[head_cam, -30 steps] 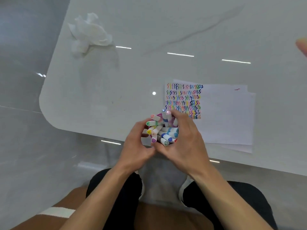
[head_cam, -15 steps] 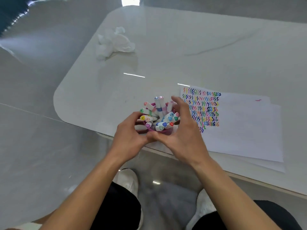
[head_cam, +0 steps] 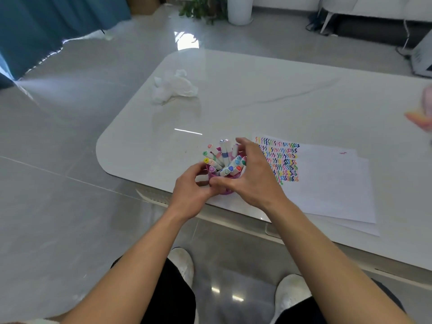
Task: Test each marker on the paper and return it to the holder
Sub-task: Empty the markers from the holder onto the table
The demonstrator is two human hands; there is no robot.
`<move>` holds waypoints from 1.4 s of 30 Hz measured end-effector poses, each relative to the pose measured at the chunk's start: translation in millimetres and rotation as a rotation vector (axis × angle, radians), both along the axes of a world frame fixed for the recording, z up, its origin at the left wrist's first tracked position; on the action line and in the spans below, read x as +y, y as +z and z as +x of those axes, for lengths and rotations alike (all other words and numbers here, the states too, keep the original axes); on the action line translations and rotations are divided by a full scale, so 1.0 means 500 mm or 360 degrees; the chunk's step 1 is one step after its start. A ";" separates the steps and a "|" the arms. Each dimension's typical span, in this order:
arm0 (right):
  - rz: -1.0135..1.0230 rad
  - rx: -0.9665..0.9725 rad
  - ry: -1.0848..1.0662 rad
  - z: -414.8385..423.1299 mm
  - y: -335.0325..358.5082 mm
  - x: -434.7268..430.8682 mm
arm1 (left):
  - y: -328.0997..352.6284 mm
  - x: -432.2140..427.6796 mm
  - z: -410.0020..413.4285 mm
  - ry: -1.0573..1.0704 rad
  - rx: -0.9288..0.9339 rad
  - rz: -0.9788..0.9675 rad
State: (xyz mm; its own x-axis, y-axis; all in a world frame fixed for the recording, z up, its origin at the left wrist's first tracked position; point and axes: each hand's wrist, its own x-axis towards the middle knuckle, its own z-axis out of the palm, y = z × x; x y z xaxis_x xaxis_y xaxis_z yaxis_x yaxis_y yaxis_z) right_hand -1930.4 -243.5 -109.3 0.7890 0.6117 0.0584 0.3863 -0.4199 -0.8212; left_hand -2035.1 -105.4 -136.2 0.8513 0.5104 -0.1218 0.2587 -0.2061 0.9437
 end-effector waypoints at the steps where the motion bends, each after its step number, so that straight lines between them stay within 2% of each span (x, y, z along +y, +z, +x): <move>1: -0.0030 -0.0051 0.0006 0.001 0.006 0.009 | 0.002 -0.001 0.000 0.0006 0.0000 -0.0004; 9: -0.0370 -0.0654 0.0064 0.012 0.010 0.070 | 0.000 0.018 0.005 0.0018 0.0021 0.0062; 16: -0.0375 -0.0900 0.0039 0.005 0.007 0.145 | 0.001 0.045 0.011 0.0056 0.0051 0.0098; 20: -0.0261 -0.1014 0.0001 0.008 -0.006 0.186 | -0.012 0.068 0.010 0.0086 0.0023 0.0096; 27: -0.0063 -0.1097 0.0007 0.012 -0.015 0.233 | -0.023 0.096 0.011 0.0050 0.0042 0.0064; 32: -0.0015 -0.1143 0.0046 0.014 -0.016 0.254 | -0.026 0.110 0.019 0.0095 0.0067 0.0178; 36: 0.0067 -0.1096 0.0016 0.031 -0.006 0.253 | -0.033 0.117 0.017 0.0119 0.0019 0.0202; 42: 0.0326 -0.0854 -0.0158 0.060 0.047 0.225 | -0.032 0.117 0.022 0.0102 0.0035 0.0198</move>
